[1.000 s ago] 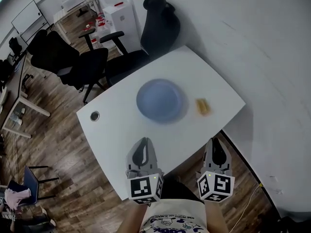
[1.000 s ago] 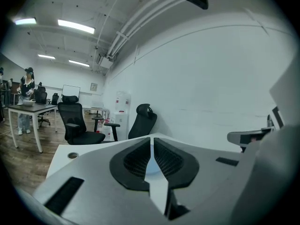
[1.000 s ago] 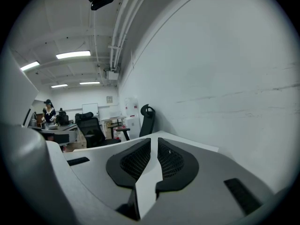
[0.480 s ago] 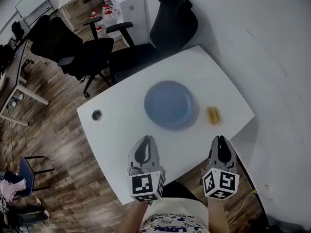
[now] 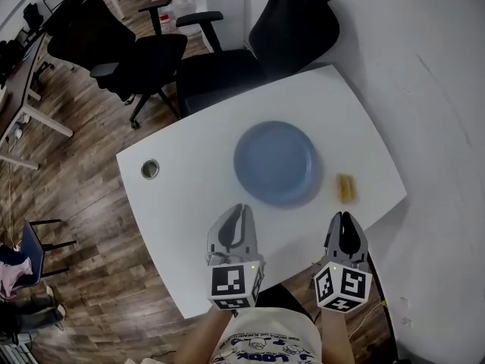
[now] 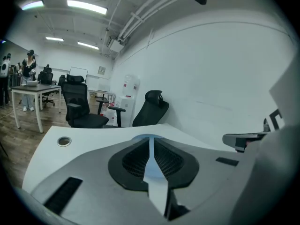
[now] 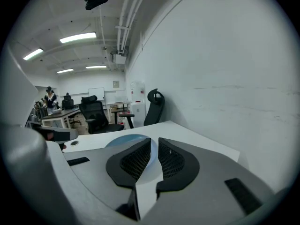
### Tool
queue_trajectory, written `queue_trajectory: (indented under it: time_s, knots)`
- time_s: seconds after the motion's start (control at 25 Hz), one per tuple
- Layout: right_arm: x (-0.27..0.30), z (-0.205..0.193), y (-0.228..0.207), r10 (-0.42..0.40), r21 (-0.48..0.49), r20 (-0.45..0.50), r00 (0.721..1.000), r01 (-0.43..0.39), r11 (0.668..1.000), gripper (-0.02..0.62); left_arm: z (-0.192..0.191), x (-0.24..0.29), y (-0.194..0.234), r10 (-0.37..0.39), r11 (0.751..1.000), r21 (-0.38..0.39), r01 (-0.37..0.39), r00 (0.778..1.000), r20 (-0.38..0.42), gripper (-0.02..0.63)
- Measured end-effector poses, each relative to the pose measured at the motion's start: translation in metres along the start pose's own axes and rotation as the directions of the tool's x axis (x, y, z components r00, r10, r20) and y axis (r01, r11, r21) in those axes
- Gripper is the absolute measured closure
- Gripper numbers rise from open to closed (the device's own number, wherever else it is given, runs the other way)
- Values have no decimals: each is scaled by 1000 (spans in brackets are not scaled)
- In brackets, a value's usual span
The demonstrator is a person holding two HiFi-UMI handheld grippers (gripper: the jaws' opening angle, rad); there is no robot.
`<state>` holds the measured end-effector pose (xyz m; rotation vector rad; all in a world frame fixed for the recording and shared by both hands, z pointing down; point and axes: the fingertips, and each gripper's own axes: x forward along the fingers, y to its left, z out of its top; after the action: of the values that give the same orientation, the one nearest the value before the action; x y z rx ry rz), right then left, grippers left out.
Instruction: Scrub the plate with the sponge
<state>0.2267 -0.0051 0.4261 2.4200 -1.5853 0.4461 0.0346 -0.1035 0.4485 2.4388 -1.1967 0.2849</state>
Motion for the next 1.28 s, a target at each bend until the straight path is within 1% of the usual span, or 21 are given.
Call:
queue_trajectory:
  time_s: [0.2,0.4,0.68,0.84,1.04,1.16,1.28]
  knots:
    - [20,-16,10,4,-1,-46,999,-4,1000,551,-14,19,13,-3,999,-54,0,998,-55,589]
    - [30,-26,20,9,-49,-93,996,-14,999,551,-29,31,29,-14,989,-149,-2,995,-102,589]
    - [35,-37,2,-22,-62,-140,990,13,998,551,-36,41,35,-14,981,-194,-10,992,-125,589]
    - [47,-42,-12,-20,-75,-177,984,7,997,551,-42,44,36,20,968,-244,-55,989,-145,589]
    - [71,-53,-37,-15,-97,-220,975,-7,995,550,-51,46,43,97,950,-281,-138,983,-155,589]
    - [86,-59,-54,-12,-106,-246,969,-14,994,549,-60,48,49,140,933,-306,-190,974,-178,589]
    - [95,-67,-70,6,-127,-285,959,-44,991,549,-65,49,50,185,918,-314,-241,963,-199,589]
